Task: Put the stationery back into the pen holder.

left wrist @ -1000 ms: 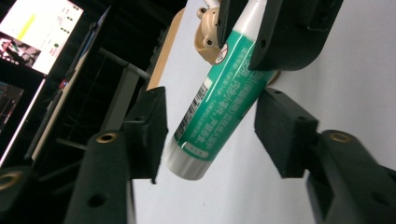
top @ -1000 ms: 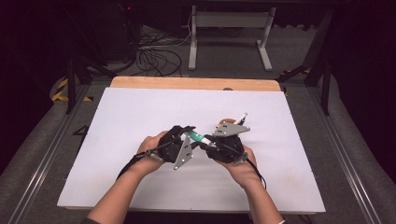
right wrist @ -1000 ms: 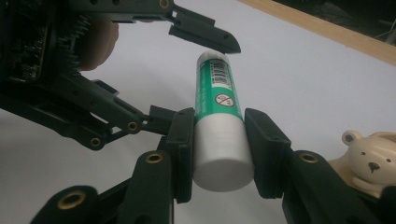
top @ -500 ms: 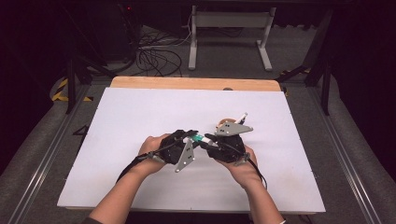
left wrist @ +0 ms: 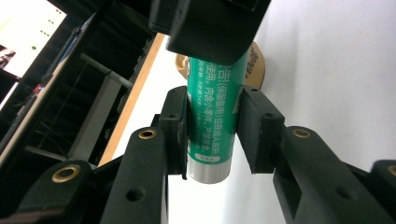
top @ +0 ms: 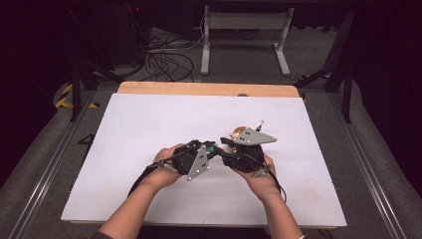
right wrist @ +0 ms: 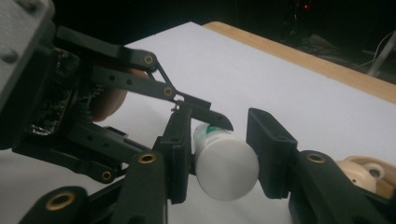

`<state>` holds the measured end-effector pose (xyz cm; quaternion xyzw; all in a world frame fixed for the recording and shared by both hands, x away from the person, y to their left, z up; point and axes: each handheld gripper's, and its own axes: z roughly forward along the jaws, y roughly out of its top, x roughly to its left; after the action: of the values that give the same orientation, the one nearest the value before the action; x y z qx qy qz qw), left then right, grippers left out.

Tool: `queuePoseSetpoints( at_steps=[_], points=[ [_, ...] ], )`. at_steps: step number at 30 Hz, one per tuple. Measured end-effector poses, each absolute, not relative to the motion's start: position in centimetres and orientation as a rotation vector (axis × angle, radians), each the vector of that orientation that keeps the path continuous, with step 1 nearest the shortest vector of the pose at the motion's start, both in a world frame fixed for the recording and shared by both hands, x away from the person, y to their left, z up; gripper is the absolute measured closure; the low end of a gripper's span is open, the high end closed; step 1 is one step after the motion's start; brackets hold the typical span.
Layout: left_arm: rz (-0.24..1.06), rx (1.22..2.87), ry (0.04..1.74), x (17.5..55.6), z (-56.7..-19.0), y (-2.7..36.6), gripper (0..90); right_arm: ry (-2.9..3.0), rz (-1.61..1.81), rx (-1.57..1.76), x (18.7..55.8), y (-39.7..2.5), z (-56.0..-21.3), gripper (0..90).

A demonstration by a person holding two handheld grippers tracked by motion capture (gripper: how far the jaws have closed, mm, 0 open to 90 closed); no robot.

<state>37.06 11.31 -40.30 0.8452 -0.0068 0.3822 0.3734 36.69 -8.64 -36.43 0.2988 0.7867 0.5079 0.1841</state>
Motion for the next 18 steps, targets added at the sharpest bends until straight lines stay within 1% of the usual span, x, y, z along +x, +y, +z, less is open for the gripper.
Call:
queuePoseSetpoints(
  at_steps=[3,11,14,18],
  points=[
    [0.975,2.168,-0.015,37.1,-40.4,11.2,65.6,2.21,1.434,0.835,36.7,-8.7,-36.4,56.0],
    [0.944,2.16,0.009,37.3,-40.3,11.1,65.7,2.148,1.471,0.843,36.6,-9.1,-36.2,51.9],
    [0.925,2.146,0.03,37.5,-40.2,11.2,65.7,2.122,1.476,0.841,36.6,-9.3,-36.2,48.0],
    [0.91,2.13,0.06,37.7,-40.1,11.4,65.7,2.082,1.508,0.849,36.5,-9.8,-36.0,45.0]
  ],
)
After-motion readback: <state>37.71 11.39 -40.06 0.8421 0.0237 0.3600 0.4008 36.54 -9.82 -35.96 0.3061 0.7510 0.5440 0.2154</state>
